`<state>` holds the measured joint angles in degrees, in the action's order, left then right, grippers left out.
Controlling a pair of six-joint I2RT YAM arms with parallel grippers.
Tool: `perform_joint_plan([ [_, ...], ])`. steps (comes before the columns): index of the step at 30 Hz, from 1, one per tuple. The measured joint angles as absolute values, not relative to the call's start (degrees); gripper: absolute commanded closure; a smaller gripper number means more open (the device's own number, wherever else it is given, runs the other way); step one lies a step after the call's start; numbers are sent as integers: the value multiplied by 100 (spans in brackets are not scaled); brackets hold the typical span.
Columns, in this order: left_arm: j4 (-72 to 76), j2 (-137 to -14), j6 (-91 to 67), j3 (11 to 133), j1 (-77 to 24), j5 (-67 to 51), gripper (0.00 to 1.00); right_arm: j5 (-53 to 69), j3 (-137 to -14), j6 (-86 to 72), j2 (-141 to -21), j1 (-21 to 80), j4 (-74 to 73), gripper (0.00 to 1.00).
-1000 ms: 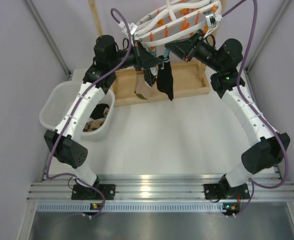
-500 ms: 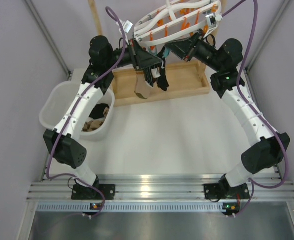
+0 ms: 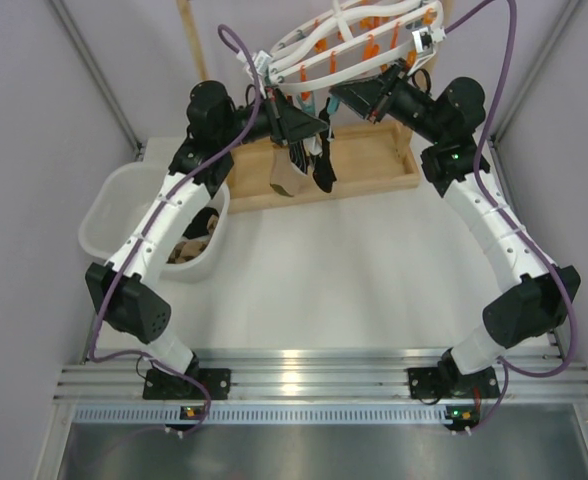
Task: Clip the socks to the hanger
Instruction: Clamp the sock onto the hanger.
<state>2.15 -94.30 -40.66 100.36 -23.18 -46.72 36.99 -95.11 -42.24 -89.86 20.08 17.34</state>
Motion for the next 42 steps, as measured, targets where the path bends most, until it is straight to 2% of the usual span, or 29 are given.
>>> perform_joint_plan([
  [14,-281,-9181,-2910,10025,-2958,-3035,100,2862,-9465,-4156,-8753,2115,1205,100],
  [42,-381,-9170,-2718,10029,-3288,-2423,100,2016,-9070,-3918,-8512,2464,1173,100],
])
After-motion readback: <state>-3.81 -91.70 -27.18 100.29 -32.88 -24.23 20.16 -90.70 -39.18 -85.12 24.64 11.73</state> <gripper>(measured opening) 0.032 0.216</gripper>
